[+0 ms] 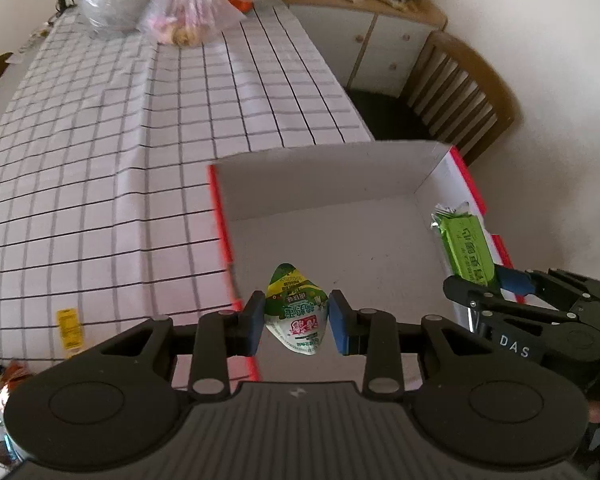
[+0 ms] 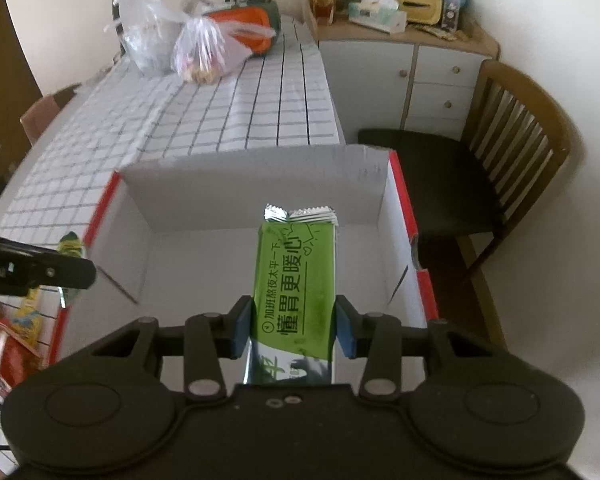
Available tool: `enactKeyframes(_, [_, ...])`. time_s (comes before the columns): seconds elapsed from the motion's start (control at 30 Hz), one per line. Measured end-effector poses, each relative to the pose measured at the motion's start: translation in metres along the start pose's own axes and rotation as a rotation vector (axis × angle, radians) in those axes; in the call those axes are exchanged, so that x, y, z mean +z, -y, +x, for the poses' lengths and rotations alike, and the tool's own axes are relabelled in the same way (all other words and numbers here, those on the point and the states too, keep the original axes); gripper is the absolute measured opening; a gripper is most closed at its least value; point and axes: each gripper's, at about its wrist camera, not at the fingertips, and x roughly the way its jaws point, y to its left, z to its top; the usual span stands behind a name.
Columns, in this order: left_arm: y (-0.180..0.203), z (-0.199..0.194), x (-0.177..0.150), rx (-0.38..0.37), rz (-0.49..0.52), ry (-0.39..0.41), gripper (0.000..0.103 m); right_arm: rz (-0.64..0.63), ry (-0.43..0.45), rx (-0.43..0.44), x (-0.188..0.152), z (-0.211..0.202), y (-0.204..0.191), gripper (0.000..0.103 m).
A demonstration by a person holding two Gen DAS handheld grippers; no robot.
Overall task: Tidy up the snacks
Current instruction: 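Carry the green bar and green-white pouch over the red box with both tools, then open both tools to drop the bar and pouch into the box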
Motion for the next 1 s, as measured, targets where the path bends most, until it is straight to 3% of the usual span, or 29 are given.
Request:
enactKeyframes(0.6, [0.043, 0.110, 0.010, 0.108, 0.076, -0.205, 0.034, -0.048, -0.178, 0.060, 0.001, 0.075, 0.010, 0.041])
enactKeyframes(0.77, [0.046, 0.123, 0.008, 0.107, 0.083, -0.253, 0.034, -0.048, -0.196, 0.079, -0.002, 0.078, 0.010, 0.042])
enactKeyframes(1.0, [0.044, 0.123, 0.006, 0.100, 0.069, -0.247, 0.036, -0.045, -0.191, 0.094, -0.001, 0.074, 0.012, 0.044])
